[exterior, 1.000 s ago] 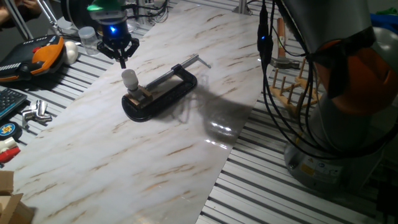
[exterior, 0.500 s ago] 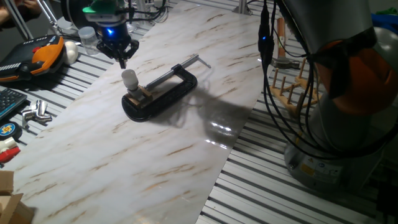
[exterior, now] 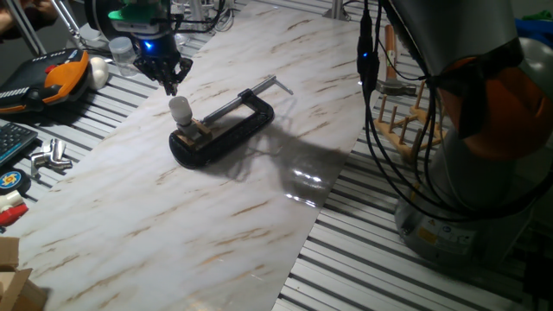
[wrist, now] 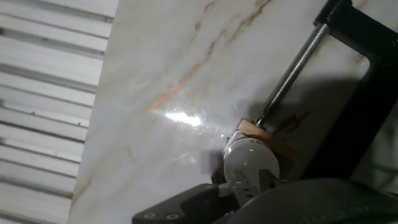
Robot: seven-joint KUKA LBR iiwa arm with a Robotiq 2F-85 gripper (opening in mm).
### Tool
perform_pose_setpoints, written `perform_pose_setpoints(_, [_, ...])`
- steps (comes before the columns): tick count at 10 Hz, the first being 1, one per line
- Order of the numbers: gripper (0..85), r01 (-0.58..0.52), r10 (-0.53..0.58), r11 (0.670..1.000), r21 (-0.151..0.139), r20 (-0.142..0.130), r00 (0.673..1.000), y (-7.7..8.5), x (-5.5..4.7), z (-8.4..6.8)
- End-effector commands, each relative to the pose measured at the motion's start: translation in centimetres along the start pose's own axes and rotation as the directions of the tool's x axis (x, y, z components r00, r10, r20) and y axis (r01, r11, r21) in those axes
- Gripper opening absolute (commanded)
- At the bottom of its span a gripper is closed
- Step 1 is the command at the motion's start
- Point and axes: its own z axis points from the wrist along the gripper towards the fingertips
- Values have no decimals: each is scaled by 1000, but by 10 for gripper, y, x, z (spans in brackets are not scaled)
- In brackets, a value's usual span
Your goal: Take out the light bulb by rotating it
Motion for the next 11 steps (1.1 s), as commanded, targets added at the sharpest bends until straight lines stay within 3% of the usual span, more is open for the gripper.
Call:
perform_pose_setpoints(1, [340, -987, 984, 158, 10, 80, 158, 0, 0, 0])
perform_pose_setpoints(5, [340, -989, 986, 144, 13, 80, 145, 0, 0, 1])
perform_pose_setpoints(6, [510, -990, 987, 141, 14, 81, 142, 0, 0, 1])
perform_pose_setpoints(11, [510, -993, 989, 119, 26, 85, 121, 0, -1, 1])
